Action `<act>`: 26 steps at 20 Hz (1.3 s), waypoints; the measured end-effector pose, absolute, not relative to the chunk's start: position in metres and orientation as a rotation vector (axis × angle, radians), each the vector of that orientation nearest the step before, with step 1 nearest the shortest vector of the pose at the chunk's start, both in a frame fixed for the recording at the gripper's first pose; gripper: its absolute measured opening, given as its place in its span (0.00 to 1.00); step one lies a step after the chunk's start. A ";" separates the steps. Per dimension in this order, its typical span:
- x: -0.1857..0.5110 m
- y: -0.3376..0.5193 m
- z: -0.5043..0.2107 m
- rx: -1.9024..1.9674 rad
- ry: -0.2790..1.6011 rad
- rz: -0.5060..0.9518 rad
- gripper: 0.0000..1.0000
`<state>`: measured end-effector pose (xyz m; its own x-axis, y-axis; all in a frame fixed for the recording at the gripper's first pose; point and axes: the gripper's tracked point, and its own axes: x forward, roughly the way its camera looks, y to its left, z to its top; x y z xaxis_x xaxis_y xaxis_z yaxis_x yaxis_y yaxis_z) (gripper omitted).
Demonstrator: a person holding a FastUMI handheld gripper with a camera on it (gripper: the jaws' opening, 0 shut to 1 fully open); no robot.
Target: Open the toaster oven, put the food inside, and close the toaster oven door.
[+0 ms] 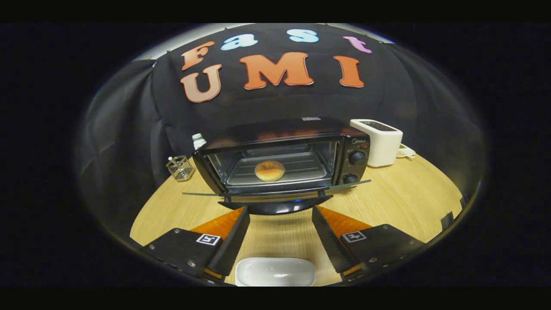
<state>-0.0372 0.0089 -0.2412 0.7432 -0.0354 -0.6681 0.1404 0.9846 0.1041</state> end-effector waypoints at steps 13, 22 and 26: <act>0.027 0.019 -0.219 0.164 0.526 -0.069 0.85; -0.026 0.027 -0.129 0.030 0.278 0.016 0.87; -0.059 0.012 -0.107 -0.016 0.244 0.007 0.92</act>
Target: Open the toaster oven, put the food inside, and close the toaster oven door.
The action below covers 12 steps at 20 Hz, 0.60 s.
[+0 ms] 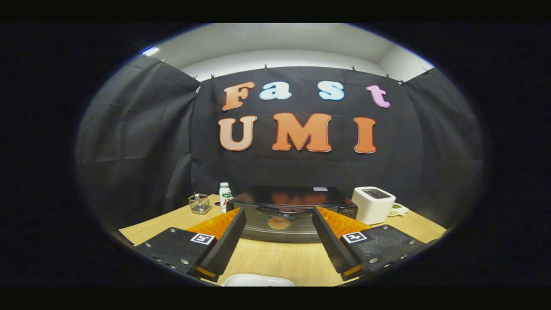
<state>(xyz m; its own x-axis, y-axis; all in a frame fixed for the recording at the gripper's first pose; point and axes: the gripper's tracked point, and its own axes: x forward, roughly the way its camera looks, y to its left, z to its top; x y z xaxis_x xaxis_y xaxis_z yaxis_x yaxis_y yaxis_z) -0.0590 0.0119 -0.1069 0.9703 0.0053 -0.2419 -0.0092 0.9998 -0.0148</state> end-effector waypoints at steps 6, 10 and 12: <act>-0.102 -0.006 -0.075 -0.004 0.169 0.007 0.97; -0.119 -0.029 -0.059 0.010 0.114 -0.025 0.97; -0.128 -0.045 -0.053 0.003 0.094 -0.049 0.97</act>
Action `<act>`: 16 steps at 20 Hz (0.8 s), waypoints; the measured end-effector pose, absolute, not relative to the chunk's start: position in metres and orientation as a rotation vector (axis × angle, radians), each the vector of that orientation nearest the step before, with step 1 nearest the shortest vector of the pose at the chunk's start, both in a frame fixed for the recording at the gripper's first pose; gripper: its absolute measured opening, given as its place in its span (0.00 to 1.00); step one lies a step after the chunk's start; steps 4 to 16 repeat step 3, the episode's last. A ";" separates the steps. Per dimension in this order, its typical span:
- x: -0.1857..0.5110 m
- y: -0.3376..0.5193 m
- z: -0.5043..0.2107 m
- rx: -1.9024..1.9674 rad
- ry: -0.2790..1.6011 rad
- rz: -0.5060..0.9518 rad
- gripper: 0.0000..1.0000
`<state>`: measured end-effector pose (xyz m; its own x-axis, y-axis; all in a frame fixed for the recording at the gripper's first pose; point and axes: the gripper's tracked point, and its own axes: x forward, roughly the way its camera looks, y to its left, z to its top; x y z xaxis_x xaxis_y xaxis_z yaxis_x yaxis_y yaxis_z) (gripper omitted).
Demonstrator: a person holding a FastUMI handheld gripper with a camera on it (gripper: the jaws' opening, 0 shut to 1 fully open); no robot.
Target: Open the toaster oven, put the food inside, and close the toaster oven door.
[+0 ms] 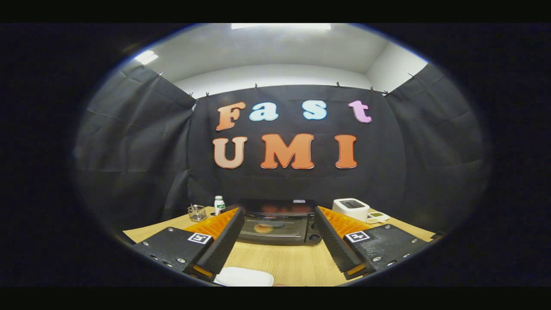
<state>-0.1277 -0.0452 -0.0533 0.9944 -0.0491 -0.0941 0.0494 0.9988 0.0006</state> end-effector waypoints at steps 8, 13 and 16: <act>-0.135 -0.069 -0.048 0.004 0.060 -0.092 0.97; -0.135 -0.069 -0.048 0.004 0.060 -0.092 0.97; -0.135 -0.069 -0.048 0.004 0.060 -0.092 0.97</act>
